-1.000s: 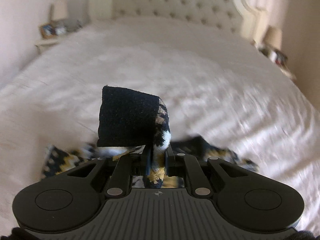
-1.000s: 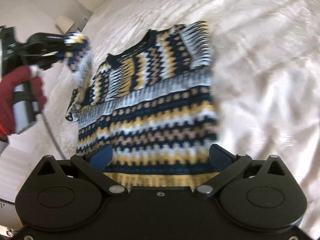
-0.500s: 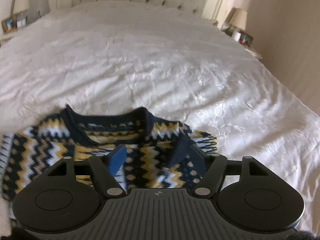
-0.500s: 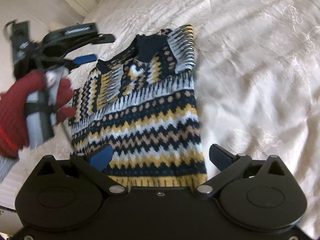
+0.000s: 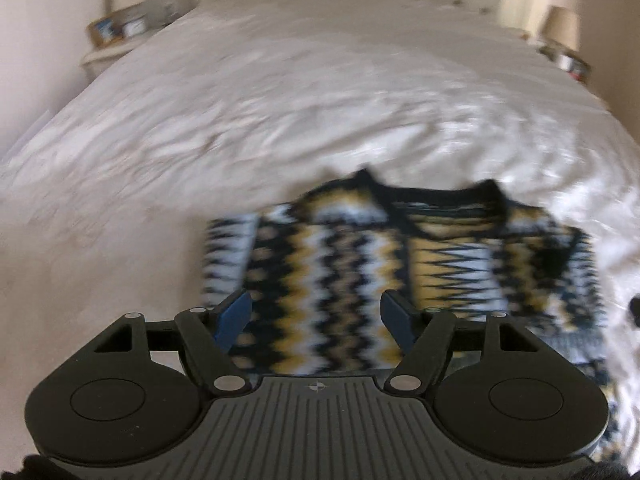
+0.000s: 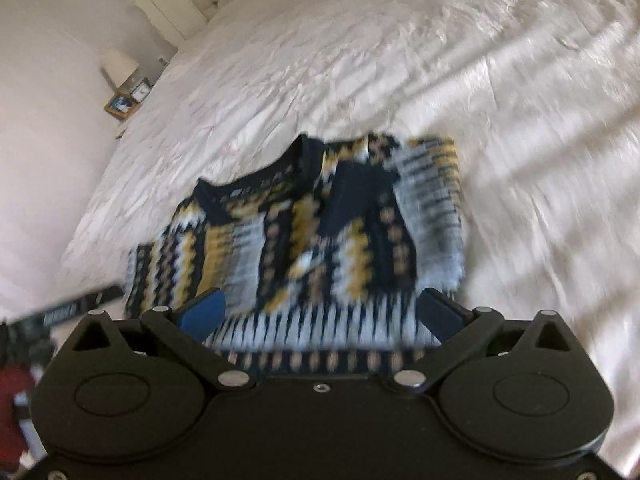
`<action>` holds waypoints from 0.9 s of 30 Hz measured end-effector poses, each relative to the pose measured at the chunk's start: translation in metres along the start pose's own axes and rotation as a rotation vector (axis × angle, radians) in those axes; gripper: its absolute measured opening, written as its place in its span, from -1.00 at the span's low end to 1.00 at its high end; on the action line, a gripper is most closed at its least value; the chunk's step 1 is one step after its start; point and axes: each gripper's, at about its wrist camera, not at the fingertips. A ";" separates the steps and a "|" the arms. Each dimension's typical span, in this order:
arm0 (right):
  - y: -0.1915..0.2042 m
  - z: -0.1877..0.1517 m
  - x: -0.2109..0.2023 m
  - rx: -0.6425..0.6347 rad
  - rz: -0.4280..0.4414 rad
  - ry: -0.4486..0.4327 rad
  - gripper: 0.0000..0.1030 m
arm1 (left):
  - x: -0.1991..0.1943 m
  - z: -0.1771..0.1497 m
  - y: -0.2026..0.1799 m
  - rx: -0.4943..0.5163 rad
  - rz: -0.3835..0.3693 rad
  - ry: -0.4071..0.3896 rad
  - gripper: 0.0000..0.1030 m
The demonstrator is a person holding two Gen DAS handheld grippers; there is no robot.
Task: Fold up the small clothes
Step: 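Lift the cuff with the left gripper and fold the sleeve across the body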
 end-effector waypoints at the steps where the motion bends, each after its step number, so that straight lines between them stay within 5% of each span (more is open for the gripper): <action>1: 0.001 0.008 0.006 0.005 -0.003 -0.003 0.99 | 0.003 0.001 0.008 -0.010 0.010 0.002 0.36; 7: 0.004 0.045 0.045 0.072 -0.019 -0.008 0.99 | 0.039 0.004 0.031 -0.030 0.032 0.044 0.36; 14: 0.004 0.055 0.092 0.069 -0.135 0.047 0.99 | 0.055 -0.009 0.037 -0.047 0.019 0.075 0.36; 22: -0.025 0.025 0.070 0.084 -0.264 0.098 0.97 | 0.046 -0.008 0.042 -0.080 0.013 0.055 0.36; 27: -0.008 0.034 0.049 0.016 -0.176 -0.011 0.95 | 0.037 -0.006 0.038 -0.071 0.000 0.034 0.36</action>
Point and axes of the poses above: each gripper's, at about its wrist camera, not at the fingertips, and x roughly the way its jaws point, y to its left, z to its top, and after that the axes turned 8 degrees about -z, right-handed
